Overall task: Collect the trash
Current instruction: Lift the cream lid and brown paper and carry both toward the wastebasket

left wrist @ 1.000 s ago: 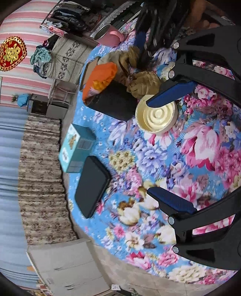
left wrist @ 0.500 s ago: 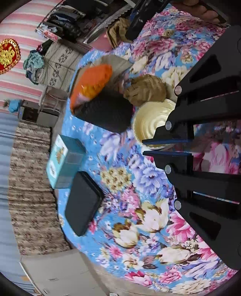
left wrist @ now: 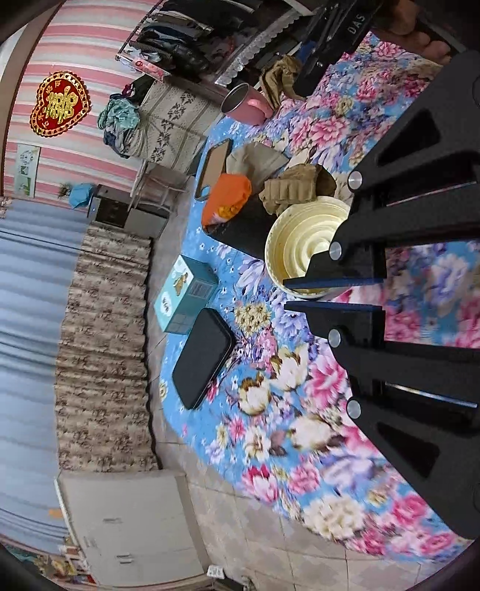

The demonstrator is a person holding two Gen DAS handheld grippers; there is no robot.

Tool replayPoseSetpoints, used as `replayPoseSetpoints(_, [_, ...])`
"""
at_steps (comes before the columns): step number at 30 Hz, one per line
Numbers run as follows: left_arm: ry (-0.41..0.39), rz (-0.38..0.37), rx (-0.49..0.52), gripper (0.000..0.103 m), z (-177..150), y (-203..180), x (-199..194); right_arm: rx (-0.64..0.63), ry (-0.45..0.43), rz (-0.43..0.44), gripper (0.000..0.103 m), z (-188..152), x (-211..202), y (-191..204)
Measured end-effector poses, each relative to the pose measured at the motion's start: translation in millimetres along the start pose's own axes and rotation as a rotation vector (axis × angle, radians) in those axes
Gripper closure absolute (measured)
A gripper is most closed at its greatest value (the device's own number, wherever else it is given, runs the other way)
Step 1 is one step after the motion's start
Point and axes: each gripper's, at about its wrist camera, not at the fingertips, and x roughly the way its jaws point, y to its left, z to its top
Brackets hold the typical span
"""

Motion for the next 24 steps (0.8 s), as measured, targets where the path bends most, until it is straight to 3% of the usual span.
replayPoseSetpoints(4, [0.036,0.117,0.061,0.098,-2,-7,3,-0.021,-0.012,-0.015,0.057,-1,-13,2])
replayPoseSetpoints(9, [0.045,0.189,0.108,0.098,-3,-1,-1,0.017,-0.013,-0.018,0.057,-7,-30,-9])
replayPoseSetpoints(24, [-0.030,0.133,0.096,0.098,14,-12,-46,0.036,-0.054,-0.023,0.057,-6,-57,-24])
